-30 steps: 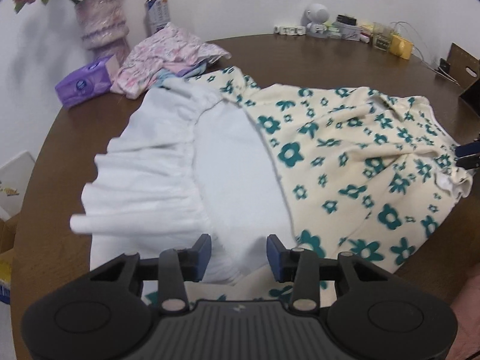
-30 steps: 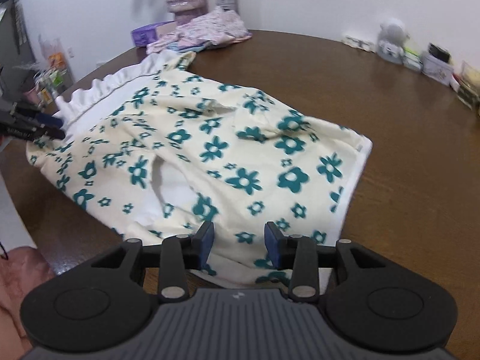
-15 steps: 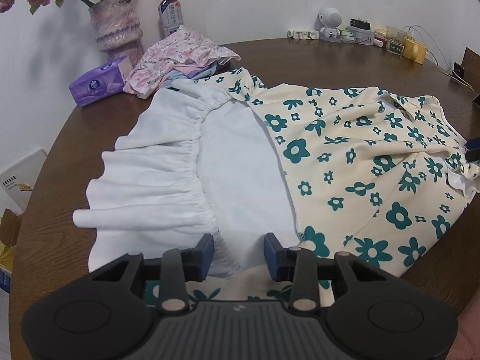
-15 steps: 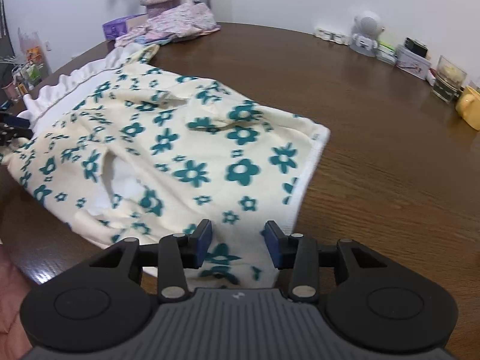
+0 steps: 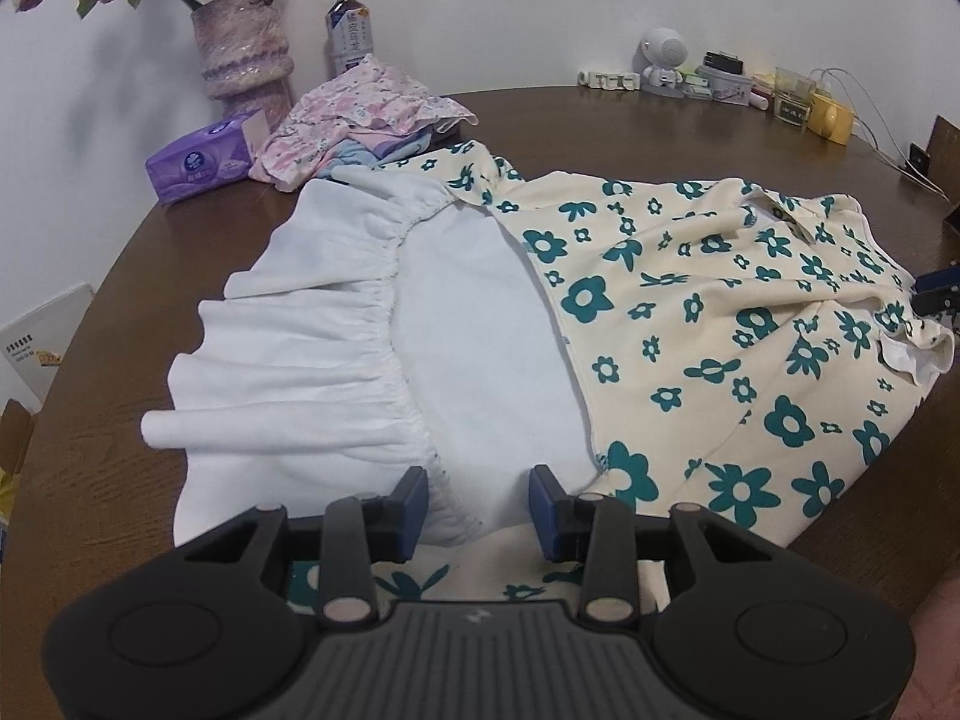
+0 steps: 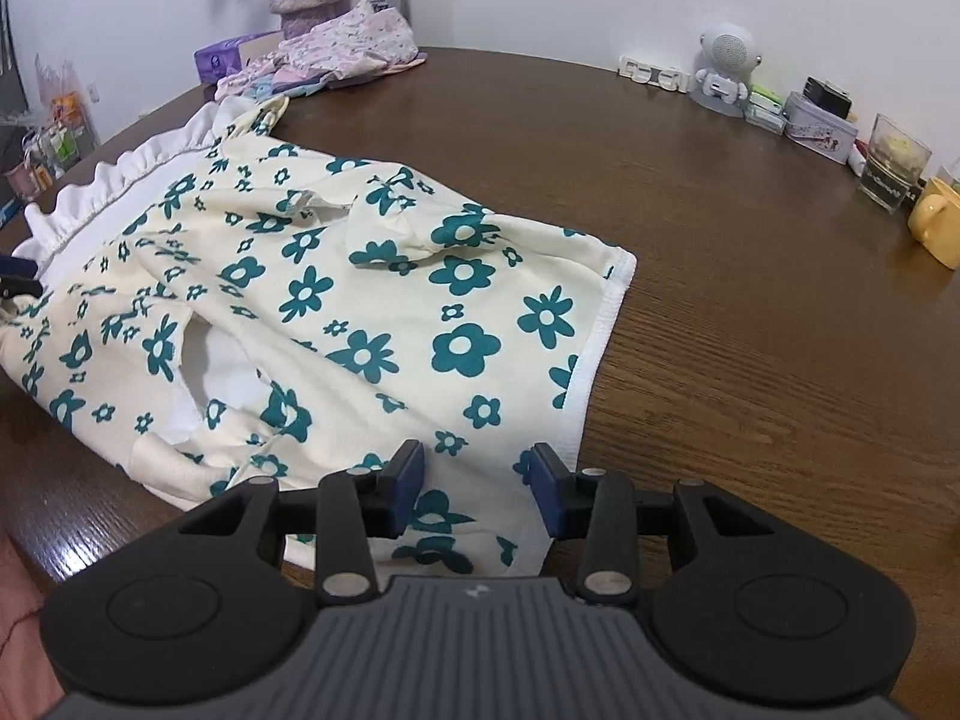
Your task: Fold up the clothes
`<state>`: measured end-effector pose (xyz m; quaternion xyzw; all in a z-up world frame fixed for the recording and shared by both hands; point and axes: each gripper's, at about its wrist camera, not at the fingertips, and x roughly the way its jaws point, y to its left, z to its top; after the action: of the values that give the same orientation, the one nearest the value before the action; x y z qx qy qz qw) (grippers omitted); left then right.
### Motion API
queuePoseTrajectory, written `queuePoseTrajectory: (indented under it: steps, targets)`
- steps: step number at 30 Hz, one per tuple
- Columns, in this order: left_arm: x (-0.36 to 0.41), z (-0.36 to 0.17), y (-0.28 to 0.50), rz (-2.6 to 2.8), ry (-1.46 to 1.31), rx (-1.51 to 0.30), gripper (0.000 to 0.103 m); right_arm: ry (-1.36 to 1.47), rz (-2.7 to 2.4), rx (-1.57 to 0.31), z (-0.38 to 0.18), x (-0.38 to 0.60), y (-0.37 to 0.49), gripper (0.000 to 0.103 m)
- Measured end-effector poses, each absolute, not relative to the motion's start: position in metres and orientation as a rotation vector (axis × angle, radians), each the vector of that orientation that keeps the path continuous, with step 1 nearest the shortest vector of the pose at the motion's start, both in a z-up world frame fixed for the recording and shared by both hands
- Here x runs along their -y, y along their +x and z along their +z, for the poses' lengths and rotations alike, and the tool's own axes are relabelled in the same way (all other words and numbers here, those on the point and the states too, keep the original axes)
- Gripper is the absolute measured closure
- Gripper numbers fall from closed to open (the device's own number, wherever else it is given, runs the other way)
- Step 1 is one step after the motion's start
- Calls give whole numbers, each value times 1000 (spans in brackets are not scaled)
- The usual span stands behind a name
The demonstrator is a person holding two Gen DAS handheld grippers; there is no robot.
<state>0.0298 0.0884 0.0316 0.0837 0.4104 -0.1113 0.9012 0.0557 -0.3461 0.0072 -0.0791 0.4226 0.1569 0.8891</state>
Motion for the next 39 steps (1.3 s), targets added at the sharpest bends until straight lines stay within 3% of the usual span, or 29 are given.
queuePoseTrajectory:
  steps: [3,5,11,14,16,24,39]
  targets:
    - [-90,36,27,-233,145,-804,63,-121,297,-838,9,347,44,64]
    - [-89,42,25,-217,120,-759,47,-50,306,-790,16,349,34,63]
    - [-84,50,19,-181,30,-661,21,28,349,-686,30,325,13,30]
    - [-81,46,16,-173,-26,-647,17,13,345,-655,31,310,9,17]
    - [-81,42,15,-176,-71,-645,16,-4,326,-635,31,302,7,3]
    - [-78,33,16,-154,-104,-658,15,45,246,-564,21,280,3,1]
    - [-86,25,17,-199,-163,-694,15,11,178,-627,10,274,2,1]
